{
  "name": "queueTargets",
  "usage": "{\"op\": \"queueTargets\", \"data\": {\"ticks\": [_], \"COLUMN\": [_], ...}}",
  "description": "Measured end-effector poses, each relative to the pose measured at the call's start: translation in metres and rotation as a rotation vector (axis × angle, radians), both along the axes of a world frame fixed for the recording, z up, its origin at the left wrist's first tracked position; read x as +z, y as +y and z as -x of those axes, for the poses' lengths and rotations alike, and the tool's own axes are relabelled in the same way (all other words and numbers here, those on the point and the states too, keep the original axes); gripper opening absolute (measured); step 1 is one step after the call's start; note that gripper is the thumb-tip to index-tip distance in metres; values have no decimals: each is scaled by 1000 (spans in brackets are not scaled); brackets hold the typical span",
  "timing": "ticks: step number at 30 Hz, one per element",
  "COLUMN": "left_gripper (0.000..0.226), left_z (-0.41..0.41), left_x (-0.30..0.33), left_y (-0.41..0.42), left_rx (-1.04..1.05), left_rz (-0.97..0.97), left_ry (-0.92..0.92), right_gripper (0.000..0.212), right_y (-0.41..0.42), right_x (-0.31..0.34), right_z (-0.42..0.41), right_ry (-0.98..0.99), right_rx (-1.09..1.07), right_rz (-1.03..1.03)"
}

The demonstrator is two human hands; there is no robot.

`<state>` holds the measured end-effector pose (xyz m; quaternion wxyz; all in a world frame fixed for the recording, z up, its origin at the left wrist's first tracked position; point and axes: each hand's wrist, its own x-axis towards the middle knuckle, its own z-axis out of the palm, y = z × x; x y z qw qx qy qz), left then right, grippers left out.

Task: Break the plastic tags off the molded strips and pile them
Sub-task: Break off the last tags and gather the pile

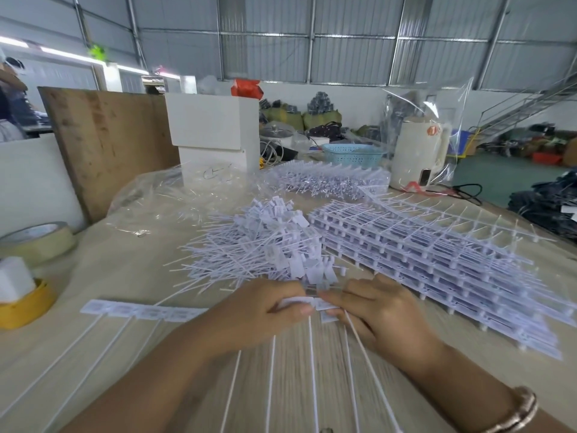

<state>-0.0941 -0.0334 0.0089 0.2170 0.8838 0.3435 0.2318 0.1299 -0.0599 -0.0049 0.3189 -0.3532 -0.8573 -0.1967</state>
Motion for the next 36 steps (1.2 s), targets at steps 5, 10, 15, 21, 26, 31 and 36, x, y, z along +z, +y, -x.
{"op": "queueTargets", "data": {"ticks": [5, 10, 15, 21, 26, 31, 36], "left_gripper": [22, 23, 18, 42, 43, 22, 16], "left_z": [0, 6, 15, 11, -2, -20, -8], "left_x": [-4, -1, 10, 1, -9, -12, -5], "left_y": [3, -1, 1, 2, -1, -12, -4], "left_rx": [-67, -113, -55, 63, 96, 33, 113], "left_rz": [34, 111, 188, 70, 52, 2, -87], "left_ry": [32, -10, -100, 107, 65, -64, 12], "right_gripper": [33, 38, 36, 54, 48, 38, 25], "right_y": [-3, 2, 5, 6, 0, 4, 6], "right_x": [5, 4, 6, 0, 1, -2, -3], "right_z": [2, -14, -45, -22, -19, 6, -4], "right_ry": [209, 526, 345, -197, -98, -133, -64], "right_rx": [119, 83, -102, -70, -54, -43, -6], "right_rz": [297, 497, 347, 253, 167, -142, -268]}}
